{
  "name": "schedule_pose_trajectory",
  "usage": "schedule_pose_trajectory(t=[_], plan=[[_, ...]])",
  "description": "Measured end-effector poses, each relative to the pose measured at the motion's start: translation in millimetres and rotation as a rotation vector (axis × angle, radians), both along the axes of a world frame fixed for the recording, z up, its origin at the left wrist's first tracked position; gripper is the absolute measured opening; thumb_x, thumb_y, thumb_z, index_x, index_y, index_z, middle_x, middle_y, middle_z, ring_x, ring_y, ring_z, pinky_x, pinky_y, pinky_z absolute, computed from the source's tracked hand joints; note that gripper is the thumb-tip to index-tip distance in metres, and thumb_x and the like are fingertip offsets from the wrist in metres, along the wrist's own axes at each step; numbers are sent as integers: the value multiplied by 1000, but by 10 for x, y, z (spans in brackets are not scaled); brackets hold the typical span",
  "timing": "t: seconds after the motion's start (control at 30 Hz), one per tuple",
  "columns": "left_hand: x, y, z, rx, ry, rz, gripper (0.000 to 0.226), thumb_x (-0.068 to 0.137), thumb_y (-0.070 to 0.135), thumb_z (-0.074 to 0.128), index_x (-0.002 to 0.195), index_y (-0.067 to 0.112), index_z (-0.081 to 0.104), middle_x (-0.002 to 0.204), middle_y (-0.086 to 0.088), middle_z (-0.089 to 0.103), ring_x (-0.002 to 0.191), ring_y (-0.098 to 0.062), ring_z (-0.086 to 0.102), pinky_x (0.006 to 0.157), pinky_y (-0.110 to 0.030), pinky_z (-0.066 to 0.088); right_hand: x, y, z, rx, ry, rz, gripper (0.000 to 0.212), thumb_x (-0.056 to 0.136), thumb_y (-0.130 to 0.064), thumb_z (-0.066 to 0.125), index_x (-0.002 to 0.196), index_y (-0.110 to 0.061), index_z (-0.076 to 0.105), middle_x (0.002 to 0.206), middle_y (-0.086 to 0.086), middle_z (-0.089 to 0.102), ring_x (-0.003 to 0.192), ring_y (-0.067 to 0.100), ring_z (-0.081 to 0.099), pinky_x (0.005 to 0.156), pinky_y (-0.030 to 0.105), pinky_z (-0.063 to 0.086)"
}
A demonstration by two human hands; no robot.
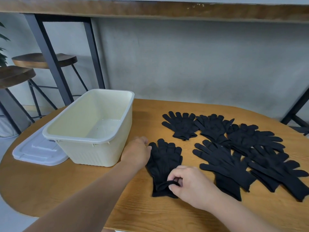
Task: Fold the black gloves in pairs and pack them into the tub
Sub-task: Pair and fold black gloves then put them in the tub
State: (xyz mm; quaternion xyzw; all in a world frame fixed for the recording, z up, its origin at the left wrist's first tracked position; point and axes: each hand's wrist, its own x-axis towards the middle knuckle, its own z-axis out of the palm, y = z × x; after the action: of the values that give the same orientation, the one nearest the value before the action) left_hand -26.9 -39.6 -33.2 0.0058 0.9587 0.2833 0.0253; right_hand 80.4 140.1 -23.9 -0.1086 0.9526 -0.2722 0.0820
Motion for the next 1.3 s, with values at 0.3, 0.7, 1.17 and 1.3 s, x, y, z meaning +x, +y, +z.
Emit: schedule_pose_trajectory(t=[0.3, 0.7, 1.17, 1.3], plan=[[-542, 273, -14, 71, -208, -130, 34, 84, 39, 71, 110, 16, 67, 109, -3, 67, 100, -19, 62, 90, -31, 51, -41, 38, -54, -49, -7, 10, 10, 88, -31, 67, 94, -35, 73, 96, -17, 61, 71, -1, 54, 64, 15, 45], [-647, 451, 212, 155, -76, -283, 14, 88, 30, 69, 96, 18, 72, 86, 5, 64, 80, -13, 59, 73, -26, 48, -41, 16, -73, 32, 84, 57, 25, 94, -31, 56, 114, -37, 70, 101, -21, 54, 74, -2, 52, 61, 9, 35], [183, 36, 150, -10, 10, -485, 6, 88, 27, 67, 92, 26, 72, 94, 12, 58, 81, -4, 57, 72, -17, 47, -10, 85, 6, 111, -36, 161, 53, 82, -55, 65, 132, -40, 57, 118, -28, 47, 97, -1, 54, 76, 18, 44], [503, -153, 102, 80, -182, -573, 20, 79, 48, 72, 90, 31, 72, 96, 15, 60, 87, 1, 57, 82, -21, 49, -42, 73, 10, 205, 82, 185, 33, 91, -41, 57, 123, -39, 63, 114, -23, 55, 91, 3, 53, 75, 22, 46]])
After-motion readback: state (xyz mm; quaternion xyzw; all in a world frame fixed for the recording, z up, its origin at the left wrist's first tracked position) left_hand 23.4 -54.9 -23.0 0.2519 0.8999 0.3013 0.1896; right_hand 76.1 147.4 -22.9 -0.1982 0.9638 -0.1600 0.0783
